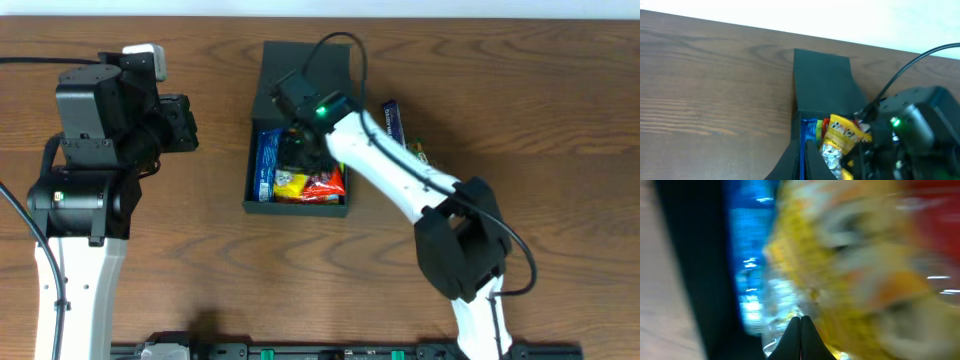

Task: Pack container
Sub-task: 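Push the yellow bag down into the box with the right gripper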

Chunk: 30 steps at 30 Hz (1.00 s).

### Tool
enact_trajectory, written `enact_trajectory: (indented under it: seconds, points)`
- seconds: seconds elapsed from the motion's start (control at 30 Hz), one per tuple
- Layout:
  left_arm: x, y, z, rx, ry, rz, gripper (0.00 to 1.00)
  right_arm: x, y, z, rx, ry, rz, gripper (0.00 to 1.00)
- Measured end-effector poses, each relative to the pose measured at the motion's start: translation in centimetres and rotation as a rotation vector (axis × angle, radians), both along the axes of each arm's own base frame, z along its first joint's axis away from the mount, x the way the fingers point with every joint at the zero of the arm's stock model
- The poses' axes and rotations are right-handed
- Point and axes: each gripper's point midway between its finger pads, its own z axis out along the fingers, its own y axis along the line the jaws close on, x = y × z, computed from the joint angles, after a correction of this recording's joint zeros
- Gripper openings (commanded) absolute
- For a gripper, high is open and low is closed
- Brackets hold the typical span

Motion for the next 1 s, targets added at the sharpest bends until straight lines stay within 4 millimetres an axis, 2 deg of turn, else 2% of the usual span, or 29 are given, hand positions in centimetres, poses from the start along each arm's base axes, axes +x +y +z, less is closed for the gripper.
enact_trajectory:
  seconds: [0.23,0.3,0.47,0.6,0.7,0.8,0.87,1.0]
  points:
    - [-0.1,0.0,-0.2,0.0,0.01,0.0,0.06,2.5,-7.3,-0.5,-0.092,0.057,-0.139,0.01]
    - [-0.1,0.0,-0.4,0.001,0.016,0.0,0.06,3.3,-8.6,-0.5,-0.092,0.055,-0.159,0.01]
    - [0.0,0.0,-1.0,0.001,0.041,0.0,0.06,3.5,-8.9,-0.6,-0.108,0.043,-0.144,0.01]
    - [-0.1,0.0,-1.2,0.002,0.049,0.0,0.06,3.2,-8.4,-0.4,-0.076,0.059,-0.128,0.04]
    - [-0.3,0.1,-1.6,0.005,0.068,0.003,0.06,3.6,-7.6,0.7,-0.04,0.045,-0.108,0.38]
    - [-0.5,0.2,-1.8,0.009,0.078,0.008,0.06,4.2,-7.1,1.6,-0.016,0.018,-0.097,0.47]
    - [-0.6,0.2,-1.9,0.01,0.082,0.009,0.06,4.6,-6.9,1.9,-0.006,0.003,-0.094,0.48]
    - [-0.6,0.3,-2.0,0.015,0.087,0.01,0.06,4.5,-6.6,2.1,0.01,0.005,-0.088,0.4]
